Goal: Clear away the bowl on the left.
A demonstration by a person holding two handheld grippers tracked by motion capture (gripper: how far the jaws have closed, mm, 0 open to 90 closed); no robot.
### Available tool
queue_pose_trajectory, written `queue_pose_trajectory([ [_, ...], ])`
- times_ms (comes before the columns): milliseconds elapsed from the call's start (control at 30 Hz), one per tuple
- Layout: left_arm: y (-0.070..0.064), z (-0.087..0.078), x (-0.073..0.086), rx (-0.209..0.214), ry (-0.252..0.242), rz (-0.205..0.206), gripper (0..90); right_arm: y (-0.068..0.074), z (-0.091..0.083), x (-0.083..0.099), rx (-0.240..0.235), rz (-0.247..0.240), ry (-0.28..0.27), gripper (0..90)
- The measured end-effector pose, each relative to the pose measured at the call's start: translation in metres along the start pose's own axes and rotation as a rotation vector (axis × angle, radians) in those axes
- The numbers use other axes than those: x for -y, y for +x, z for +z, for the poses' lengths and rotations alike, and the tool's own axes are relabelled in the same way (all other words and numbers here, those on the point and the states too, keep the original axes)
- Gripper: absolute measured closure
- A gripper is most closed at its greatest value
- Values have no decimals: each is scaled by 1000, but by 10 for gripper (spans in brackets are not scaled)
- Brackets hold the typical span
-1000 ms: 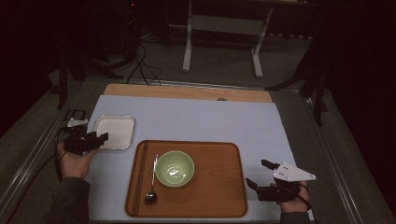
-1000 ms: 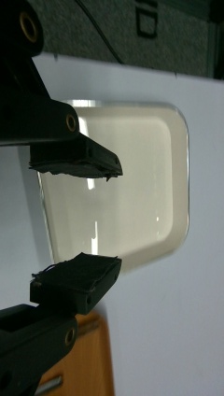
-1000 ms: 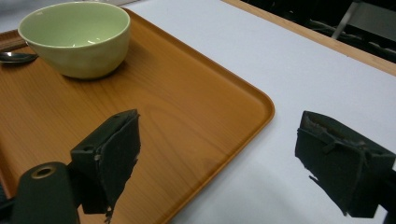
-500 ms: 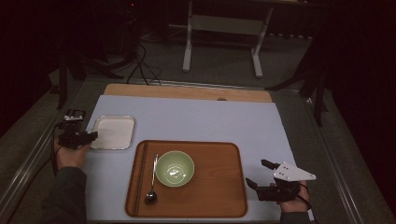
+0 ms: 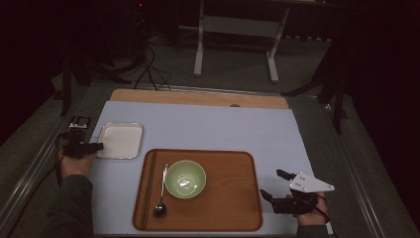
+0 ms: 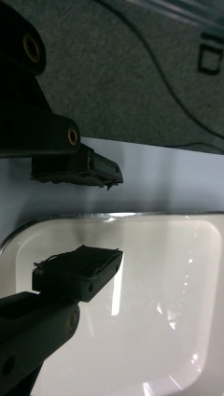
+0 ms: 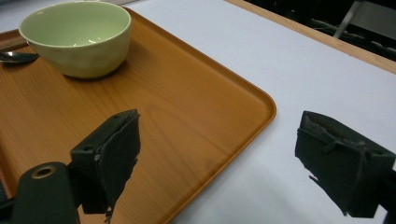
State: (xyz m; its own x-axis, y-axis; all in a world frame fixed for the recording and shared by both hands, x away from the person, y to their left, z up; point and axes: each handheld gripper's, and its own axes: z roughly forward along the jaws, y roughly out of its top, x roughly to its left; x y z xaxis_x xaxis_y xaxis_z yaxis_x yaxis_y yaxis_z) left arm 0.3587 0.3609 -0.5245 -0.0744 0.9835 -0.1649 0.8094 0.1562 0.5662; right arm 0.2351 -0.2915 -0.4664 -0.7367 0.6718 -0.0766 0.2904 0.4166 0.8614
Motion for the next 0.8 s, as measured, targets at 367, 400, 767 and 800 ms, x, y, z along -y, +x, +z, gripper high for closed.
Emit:
queue_pose_trajectory([
  [367,-2,0,-3,0,16,-2,799,0,1,0,-2,-1,1,135],
  [400,-2,0,-3,0,16,-2,834,0,1,0,-2,-1,1,135],
  [767,8,0,-4,98,34,-102,883,0,1,0,-1,1,2,135],
  [800,8,0,-4,98,34,-102,886,0,1,0,-1,1,2,135],
])
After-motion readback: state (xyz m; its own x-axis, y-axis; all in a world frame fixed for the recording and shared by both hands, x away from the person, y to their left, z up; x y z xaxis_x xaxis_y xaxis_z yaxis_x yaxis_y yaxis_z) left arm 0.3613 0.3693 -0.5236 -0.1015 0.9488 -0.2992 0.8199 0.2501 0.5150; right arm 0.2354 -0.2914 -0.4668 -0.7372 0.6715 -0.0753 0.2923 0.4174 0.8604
